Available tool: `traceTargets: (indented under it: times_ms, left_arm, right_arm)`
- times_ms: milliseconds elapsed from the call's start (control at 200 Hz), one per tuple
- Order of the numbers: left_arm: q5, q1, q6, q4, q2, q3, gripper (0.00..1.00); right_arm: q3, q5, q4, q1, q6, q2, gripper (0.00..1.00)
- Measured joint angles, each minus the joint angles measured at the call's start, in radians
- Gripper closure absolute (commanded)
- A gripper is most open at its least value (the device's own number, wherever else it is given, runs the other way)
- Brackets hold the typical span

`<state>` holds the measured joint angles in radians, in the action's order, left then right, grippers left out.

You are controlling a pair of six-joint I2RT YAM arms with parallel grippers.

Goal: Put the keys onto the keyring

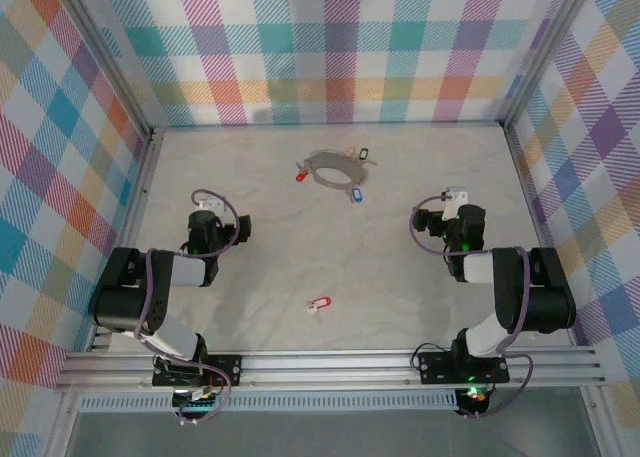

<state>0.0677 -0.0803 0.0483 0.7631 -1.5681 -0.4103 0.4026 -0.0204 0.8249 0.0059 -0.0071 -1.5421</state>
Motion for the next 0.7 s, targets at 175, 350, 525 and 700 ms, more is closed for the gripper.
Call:
traceTargets:
  times_ms: [175,350,525,700]
  left_arm:
    - [-0.006,0.001,0.000,0.000,0.000,0.000,0.00]
    - [-0.007,0.001,0.000,0.000,0.000,0.000,0.00]
    - [-0.008,0.001,0.000,0.000,0.000,0.000,0.00]
    - [-0.007,0.001,0.000,0.000,0.000,0.000,0.00]
  right_arm:
    - [0.000,0.000,0.000,0.000,0.000,0.000,0.00]
    - [0.000,0.000,0.000,0.000,0.000,0.000,0.00]
    - [0.000,0.000,0.000,0.000,0.000,0.000,0.00]
    - [0.000,0.000,0.000,0.000,0.000,0.000,0.00]
